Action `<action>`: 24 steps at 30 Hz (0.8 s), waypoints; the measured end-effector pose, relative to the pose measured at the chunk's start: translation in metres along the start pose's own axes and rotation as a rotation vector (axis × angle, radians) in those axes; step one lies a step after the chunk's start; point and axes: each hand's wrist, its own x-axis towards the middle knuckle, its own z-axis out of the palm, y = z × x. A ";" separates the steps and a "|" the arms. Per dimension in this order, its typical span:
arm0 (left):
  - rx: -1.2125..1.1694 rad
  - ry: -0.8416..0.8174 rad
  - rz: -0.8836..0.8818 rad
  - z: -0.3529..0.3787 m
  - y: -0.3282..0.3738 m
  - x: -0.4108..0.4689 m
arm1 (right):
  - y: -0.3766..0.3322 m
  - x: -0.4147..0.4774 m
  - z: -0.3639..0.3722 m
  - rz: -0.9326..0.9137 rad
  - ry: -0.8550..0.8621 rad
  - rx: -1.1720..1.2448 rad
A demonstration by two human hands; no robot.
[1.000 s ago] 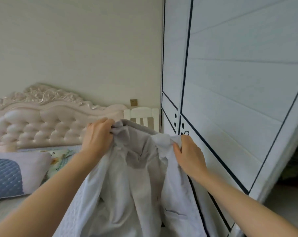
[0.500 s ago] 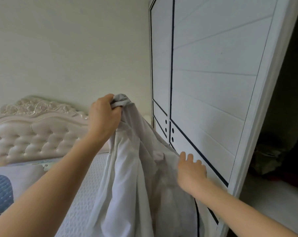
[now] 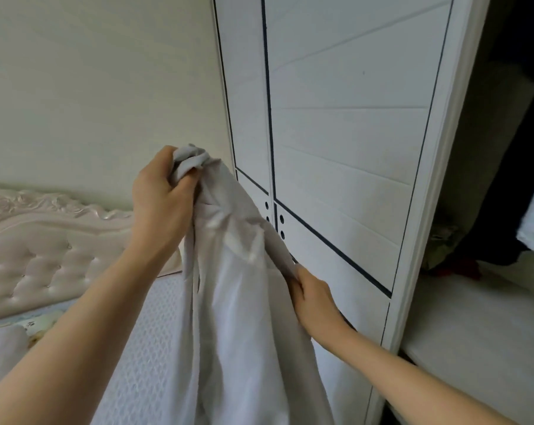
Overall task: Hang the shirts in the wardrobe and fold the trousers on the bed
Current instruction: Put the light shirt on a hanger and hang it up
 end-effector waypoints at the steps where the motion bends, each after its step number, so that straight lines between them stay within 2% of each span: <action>1: 0.002 0.011 -0.016 -0.004 -0.012 0.000 | -0.001 -0.004 -0.006 -0.007 0.063 0.027; 6: -0.025 -0.034 -0.178 0.002 -0.062 -0.022 | -0.021 -0.025 -0.058 -0.127 0.301 0.105; 11: 0.040 -0.294 -0.226 0.037 -0.068 -0.051 | -0.029 -0.050 -0.104 -0.084 0.432 0.144; 17: 0.040 -0.615 -0.094 0.075 -0.032 -0.074 | -0.020 -0.088 -0.161 -0.021 0.603 0.066; 20: 0.050 -0.836 -0.021 0.089 -0.010 -0.087 | -0.013 -0.106 -0.191 0.020 0.666 0.029; 22: 0.148 -0.967 0.110 0.098 0.005 -0.094 | -0.010 -0.117 -0.210 0.038 0.706 -0.017; 24: 0.278 -0.962 0.257 0.109 0.019 -0.102 | -0.007 -0.128 -0.228 0.037 0.738 -0.055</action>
